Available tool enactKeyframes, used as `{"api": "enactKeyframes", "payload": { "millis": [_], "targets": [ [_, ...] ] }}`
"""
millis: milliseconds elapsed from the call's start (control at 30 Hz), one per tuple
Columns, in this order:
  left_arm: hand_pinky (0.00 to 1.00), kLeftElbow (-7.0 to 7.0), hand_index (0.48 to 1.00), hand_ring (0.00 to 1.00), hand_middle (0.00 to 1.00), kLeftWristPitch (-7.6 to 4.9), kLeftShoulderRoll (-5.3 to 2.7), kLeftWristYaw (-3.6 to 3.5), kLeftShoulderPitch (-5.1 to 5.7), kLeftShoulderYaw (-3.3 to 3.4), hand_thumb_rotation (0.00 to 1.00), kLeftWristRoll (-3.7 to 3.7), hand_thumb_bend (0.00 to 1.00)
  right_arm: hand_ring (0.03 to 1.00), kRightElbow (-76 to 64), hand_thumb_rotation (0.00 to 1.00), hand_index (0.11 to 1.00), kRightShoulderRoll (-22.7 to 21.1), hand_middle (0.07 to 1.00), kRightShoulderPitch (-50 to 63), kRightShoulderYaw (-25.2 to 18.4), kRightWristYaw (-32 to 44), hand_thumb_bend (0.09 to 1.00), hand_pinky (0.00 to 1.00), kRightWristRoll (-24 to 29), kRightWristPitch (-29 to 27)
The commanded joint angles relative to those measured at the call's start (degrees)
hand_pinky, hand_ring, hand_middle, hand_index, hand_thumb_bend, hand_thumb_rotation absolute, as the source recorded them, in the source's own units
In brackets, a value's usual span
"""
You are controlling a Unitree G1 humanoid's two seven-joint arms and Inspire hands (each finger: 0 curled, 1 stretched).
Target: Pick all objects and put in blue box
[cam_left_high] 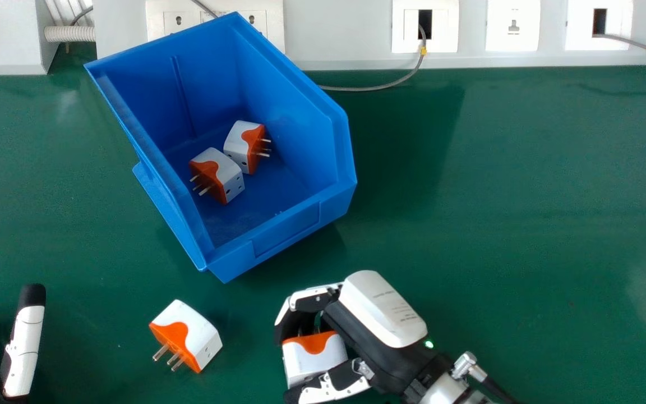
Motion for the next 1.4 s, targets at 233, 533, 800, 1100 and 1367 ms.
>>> {"api": "enactKeyframes", "payload": {
  "millis": [233, 533, 800, 1100, 1367],
  "targets": [
    [0.98, 1.76, 1.0, 0.98, 0.97, 2.46, -0.08, 0.53, 1.83, -0.01, 0.94, 0.05, 0.94, 0.455, -18.5, 0.0, 0.451, -4.1, 0.488, 1.4, -7.2, -6.9, 0.499, 0.32, 2.0, -4.7],
    [0.98, 2.03, 1.0, 0.97, 0.97, 2.85, 0.02, 0.81, 1.48, -0.15, 0.94, 0.26, 0.94, 0.438, -36.5, 0.0, 0.491, -5.2, 0.533, 2.9, -15.2, -1.8, 0.494, 0.3, 6.2, -3.2],
    [0.98, 2.38, 0.992, 0.98, 0.98, 3.01, -0.09, 0.48, 1.07, -0.07, 0.94, -0.12, 0.92, 0.424, -41.2, 0.0, 0.496, -1.6, 0.544, -3.1, -18.1, -1.5, 0.493, 0.3, 3.8, -1.7],
    [0.99, 2.93, 1.0, 0.98, 0.97, 3.38, -0.32, -0.19, 0.38, 0.37, 0.93, -0.7, 0.94, 0.439, -25.6, 0.0, 0.451, 5.7, 0.507, -19.7, -13.1, -4.8, 0.5, 0.32, -2.1, 2.5],
    [1.0, 3.21, 1.0, 0.98, 0.97, 2.9, -0.95, -1.0, 0.03, 0.89, 0.92, -1.44, 0.94, 0.447, 1.9, 0.0, 0.487, 11.9, 0.487, -32.5, -5.9, -6.8, 0.499, 0.34, -4.8, 10.2]
  ]
}}
